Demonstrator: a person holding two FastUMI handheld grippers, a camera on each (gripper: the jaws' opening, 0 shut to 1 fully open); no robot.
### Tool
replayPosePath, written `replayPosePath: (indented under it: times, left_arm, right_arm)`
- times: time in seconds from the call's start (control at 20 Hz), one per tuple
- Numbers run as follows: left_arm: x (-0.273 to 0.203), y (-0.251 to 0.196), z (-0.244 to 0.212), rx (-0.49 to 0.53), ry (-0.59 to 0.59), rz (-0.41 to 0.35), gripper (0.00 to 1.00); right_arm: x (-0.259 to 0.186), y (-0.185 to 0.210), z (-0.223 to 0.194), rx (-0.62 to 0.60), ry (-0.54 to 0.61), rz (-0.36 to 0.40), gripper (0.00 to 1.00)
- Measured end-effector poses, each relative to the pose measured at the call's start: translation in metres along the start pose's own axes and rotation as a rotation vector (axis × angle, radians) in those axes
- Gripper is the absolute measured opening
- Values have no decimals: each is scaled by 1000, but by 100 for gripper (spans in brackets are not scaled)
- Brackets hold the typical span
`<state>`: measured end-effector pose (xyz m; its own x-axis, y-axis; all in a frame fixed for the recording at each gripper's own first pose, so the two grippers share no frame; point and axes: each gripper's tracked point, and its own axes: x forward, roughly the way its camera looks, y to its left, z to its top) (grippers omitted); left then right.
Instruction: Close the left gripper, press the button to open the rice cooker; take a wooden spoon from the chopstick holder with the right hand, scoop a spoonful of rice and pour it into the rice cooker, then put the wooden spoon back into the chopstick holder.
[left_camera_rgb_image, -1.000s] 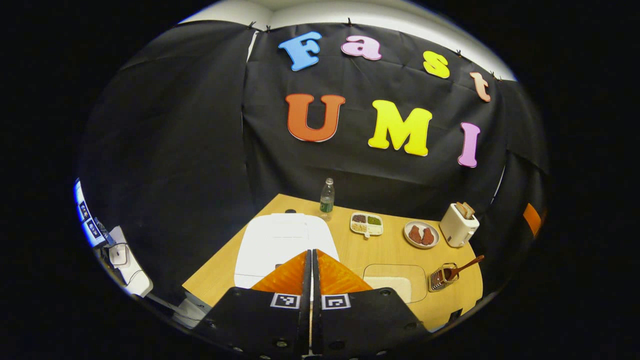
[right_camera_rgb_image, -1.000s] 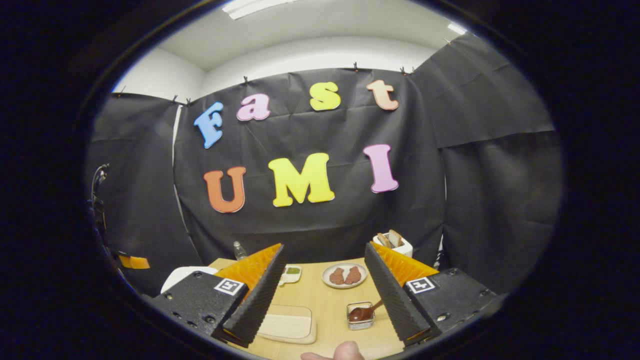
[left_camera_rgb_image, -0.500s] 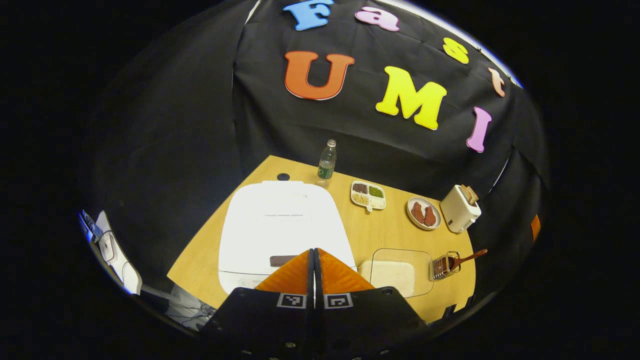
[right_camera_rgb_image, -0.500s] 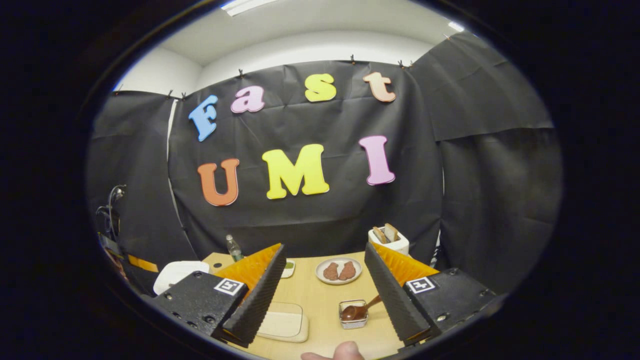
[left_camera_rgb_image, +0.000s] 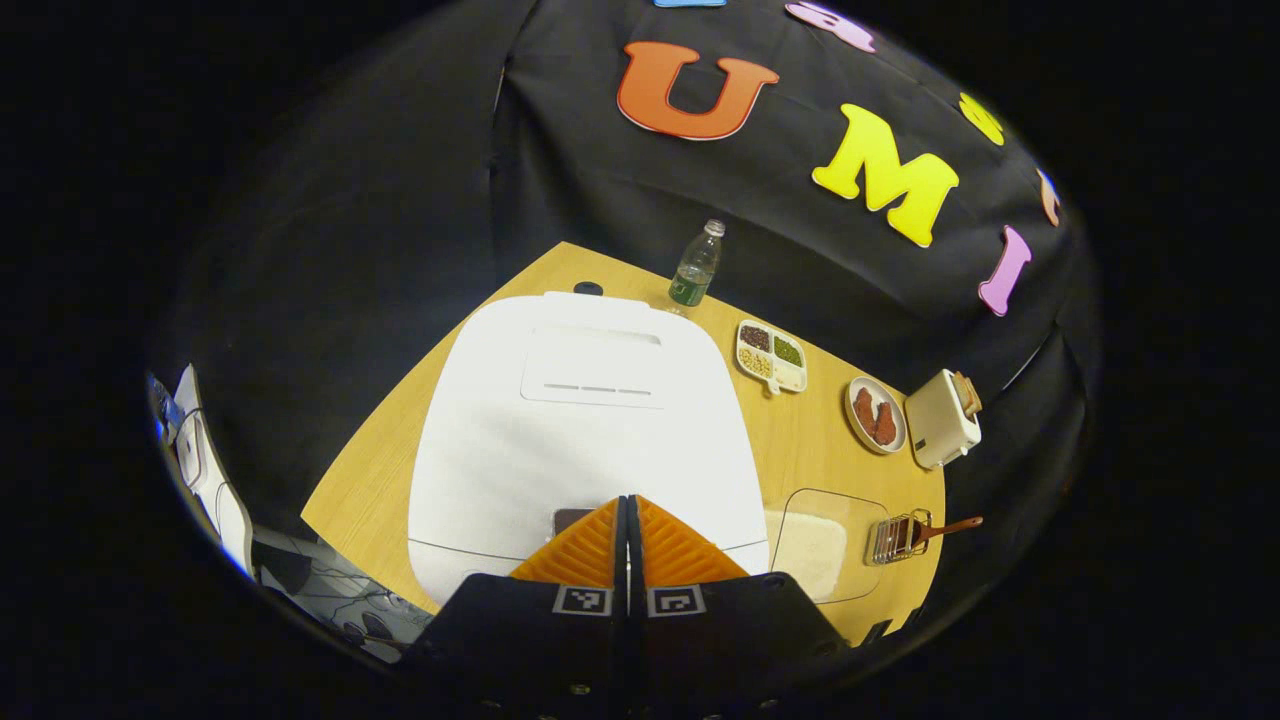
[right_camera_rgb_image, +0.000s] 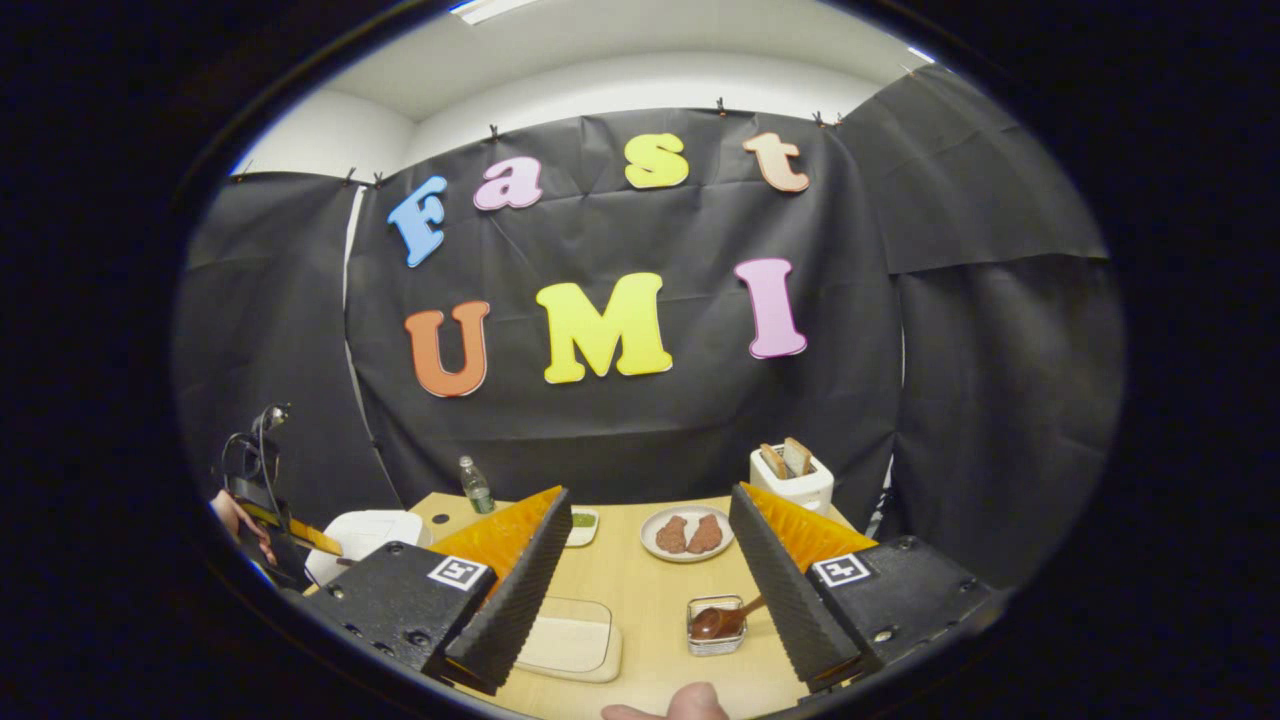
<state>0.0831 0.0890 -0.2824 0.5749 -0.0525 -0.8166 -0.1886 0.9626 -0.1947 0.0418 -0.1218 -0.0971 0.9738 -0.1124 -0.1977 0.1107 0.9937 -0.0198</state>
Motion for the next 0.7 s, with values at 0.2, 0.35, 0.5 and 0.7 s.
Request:
replayPosePath:
  times: [0.2, 0.35, 0.5, 0.7]
  left_arm:
    - [7, 8, -4, -22, 8, 1, 0]
    - [13, 9, -8, -39, 16, -8, 0]
    - [14, 9, -10, -57, 13, -19, 0]
    - [17, 11, -20, -86, 21, -12, 0]
  right_arm:
    - [6, 5, -5, 12, 11, 9, 100]
    - [10, 10, -8, 7, 18, 18, 100]
    - [11, 10, -13, 7, 29, 21, 100]
    - [10, 9, -19, 21, 38, 17, 100]
